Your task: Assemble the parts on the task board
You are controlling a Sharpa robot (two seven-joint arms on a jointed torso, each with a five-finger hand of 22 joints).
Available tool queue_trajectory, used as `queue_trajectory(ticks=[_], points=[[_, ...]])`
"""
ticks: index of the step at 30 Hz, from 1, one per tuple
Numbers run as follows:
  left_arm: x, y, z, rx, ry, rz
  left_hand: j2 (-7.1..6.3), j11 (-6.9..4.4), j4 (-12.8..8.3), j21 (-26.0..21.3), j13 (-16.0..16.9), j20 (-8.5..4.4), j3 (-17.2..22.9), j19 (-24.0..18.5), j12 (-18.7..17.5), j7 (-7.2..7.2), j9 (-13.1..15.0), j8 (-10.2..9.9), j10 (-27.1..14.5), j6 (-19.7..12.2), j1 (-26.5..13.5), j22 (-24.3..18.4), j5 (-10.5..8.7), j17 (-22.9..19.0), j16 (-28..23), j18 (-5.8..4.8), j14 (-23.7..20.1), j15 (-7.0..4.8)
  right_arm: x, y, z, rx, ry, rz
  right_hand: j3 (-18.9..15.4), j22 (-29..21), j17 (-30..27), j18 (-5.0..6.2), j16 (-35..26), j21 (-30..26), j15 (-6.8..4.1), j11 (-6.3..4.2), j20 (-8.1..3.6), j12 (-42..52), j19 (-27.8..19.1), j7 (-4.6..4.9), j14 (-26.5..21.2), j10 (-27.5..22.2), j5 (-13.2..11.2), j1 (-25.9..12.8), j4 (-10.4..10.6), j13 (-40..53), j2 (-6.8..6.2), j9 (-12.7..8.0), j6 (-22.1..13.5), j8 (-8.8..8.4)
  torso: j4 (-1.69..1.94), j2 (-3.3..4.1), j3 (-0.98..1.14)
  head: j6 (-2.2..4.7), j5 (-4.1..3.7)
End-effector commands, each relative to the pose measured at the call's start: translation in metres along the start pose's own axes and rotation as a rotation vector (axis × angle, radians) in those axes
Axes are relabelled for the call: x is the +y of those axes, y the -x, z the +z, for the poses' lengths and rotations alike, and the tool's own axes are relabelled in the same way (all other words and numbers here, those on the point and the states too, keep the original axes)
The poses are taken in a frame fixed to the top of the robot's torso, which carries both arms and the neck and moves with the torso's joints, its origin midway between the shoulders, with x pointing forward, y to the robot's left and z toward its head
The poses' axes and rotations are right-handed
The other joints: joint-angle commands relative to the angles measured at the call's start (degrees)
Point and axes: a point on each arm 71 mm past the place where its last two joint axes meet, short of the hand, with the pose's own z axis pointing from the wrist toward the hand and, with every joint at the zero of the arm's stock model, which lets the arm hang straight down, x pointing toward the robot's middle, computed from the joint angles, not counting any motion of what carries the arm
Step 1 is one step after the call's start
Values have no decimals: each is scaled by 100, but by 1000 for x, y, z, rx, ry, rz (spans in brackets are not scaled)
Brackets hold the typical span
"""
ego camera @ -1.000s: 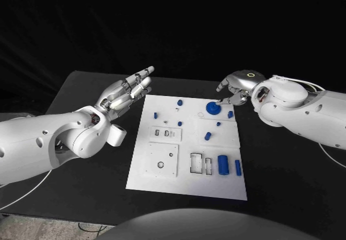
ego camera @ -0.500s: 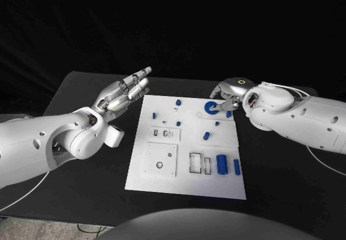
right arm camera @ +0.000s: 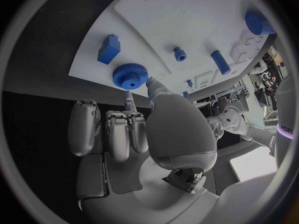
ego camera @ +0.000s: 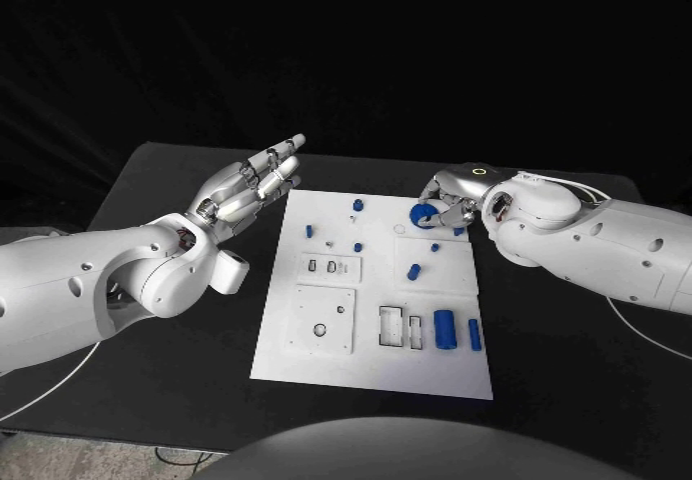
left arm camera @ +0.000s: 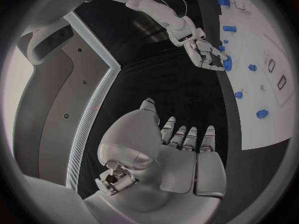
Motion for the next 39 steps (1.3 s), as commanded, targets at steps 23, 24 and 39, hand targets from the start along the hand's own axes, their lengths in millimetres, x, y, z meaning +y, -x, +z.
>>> queue_trajectory(ticks=[23, 24, 39], points=[[0, -2, 0, 24, -4, -16, -10, 36, -9, -9, 5, 43, 25, 2, 2, -30, 2, 27, -16, -29, 58, 1, 53, -6, -21, 53, -6, 44, -8, -5, 1, 20, -25, -16, 154, 438, 1507, -17, 19, -169, 36, 54, 66, 21, -88, -11, 608, 598, 618, 268, -398, 1507, 25, 53, -239, -66, 6, -12, -1, 1, 10], [0, -2, 0, 24, -3, -16, -12, 34, -11, -9, 5, 45, 27, 3, 2, -18, 2, 27, -18, -29, 65, 1, 61, -6, -21, 53, -6, 49, -8, -5, 1, 23, -26, -17, 162, 433, 1507, -14, 19, -180, 36, 55, 65, 21, -94, -12, 608, 598, 603, 286, -420, 1507, 23, 58, -236, -60, 5, -14, 0, 1, 11], [2, -3, 2, 34, 7, -20, -13, 22, -10, -8, 4, 52, 29, 3, 1, 19, 5, 30, -21, -11, 75, 2, 66, -6, -21, 53, -6, 58, -8, -9, 1, 54, -30, -28, 284, 358, 1507, 28, 19, -408, 11, 27, 32, 21, -187, -35, 608, 598, 1203, 441, -767, 1507, 47, 544, 315, 409, 3, -16, 1, 1, 7]])
